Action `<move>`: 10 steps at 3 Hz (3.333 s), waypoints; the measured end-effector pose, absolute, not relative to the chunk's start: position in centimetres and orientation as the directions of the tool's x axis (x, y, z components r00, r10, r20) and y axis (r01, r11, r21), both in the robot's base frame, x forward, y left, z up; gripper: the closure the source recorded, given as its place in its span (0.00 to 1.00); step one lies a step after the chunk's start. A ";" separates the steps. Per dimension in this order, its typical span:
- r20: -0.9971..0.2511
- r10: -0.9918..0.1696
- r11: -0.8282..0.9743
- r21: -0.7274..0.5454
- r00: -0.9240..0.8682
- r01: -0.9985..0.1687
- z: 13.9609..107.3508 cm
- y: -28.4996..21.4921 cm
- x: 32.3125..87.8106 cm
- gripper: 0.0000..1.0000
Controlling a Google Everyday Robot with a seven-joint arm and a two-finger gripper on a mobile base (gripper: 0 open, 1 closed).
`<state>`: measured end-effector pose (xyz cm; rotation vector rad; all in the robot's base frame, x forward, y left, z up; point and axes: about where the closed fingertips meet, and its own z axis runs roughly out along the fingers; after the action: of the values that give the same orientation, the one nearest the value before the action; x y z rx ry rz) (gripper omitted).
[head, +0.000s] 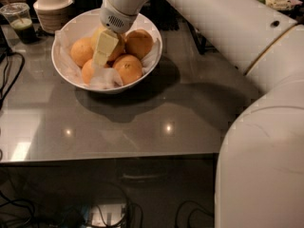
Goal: Pick orange from white bowl
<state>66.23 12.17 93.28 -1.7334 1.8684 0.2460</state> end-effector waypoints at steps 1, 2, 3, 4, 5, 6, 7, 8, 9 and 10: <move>-0.513 -0.858 0.172 -0.240 -0.026 -0.955 92.8 11.5 66.3 0.00; -0.505 -0.860 0.223 -0.240 -0.075 -0.945 92.4 10.0 66.1 0.00; -0.504 -0.860 0.224 -0.238 -0.077 -0.945 92.3 10.0 66.1 0.00; -0.504 -0.860 0.224 -0.238 -0.077 -0.945 92.3 10.0 66.1 0.17; -0.504 -0.860 0.224 -0.238 -0.077 -0.945 92.3 10.0 66.1 0.41; -0.504 -0.860 0.224 -0.238 -0.077 -0.945 92.3 10.0 66.1 0.64; -0.504 -0.860 0.224 -0.238 -0.077 -0.945 92.3 10.0 66.1 0.87; -0.504 -0.860 0.224 -0.238 -0.077 -0.945 92.9 10.0 66.1 1.00; -0.504 -0.860 0.224 -0.238 -0.077 -0.945 93.3 10.0 66.0 1.00; -0.504 -0.860 0.224 -0.238 -0.077 -0.945 93.4 10.0 65.9 1.00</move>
Offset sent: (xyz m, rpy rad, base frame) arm -0.0030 -0.0450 -0.0127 -0.0271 0.0059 -0.1642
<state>65.88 9.97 93.35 -1.6568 1.9555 0.2023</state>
